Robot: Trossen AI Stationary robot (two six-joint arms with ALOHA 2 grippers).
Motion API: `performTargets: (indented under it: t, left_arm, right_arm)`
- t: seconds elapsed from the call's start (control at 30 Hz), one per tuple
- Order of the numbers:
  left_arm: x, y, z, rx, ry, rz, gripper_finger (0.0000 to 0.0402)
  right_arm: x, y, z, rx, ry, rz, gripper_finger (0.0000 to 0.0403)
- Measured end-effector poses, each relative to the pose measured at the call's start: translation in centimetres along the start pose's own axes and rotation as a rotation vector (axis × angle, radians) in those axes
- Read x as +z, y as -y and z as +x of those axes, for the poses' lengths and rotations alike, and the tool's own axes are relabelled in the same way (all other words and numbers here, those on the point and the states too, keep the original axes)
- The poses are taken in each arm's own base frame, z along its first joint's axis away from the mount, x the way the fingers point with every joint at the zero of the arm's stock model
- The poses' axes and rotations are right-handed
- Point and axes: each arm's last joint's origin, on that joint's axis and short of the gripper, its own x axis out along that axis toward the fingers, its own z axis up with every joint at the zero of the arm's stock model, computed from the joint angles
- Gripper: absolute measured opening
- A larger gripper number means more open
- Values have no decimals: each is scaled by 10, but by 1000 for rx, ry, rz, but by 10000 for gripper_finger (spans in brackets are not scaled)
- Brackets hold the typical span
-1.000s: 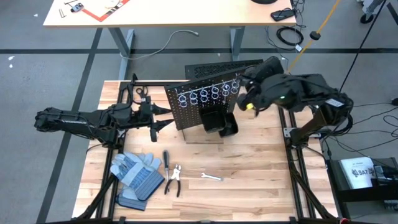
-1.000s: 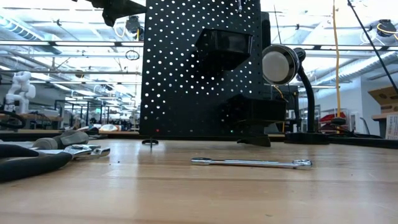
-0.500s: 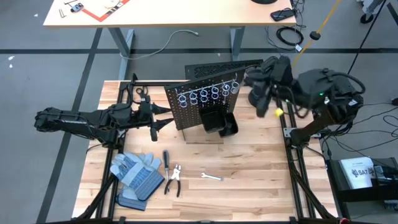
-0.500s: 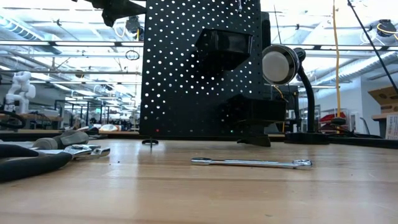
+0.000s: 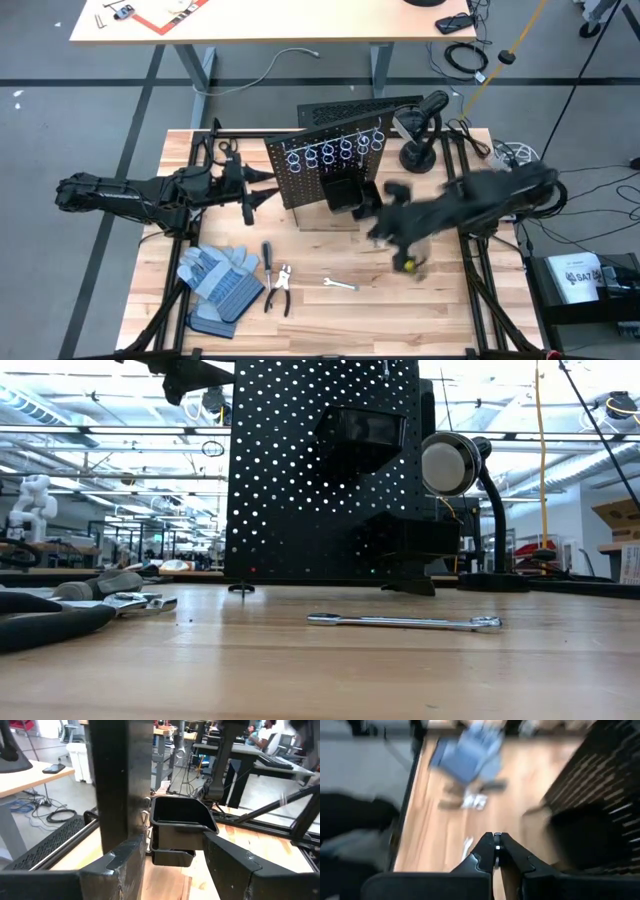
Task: Hang tools onto peg board
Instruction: Remove the right silver wrench from the black pegboard
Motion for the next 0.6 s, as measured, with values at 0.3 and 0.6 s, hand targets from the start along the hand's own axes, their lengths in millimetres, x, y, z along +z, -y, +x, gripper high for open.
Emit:
performTargets:
  t: [0.3, 0.6]
  left_arm:
    - [0, 0, 0, 9, 1, -27, 206]
    - [0, 0, 0, 10, -1, -51, 206]
  right_arm:
    - [-62, -29, 163, 74, -439, 70, 5]
    - [-92, -22, 257, 22, -566, 123, 5]
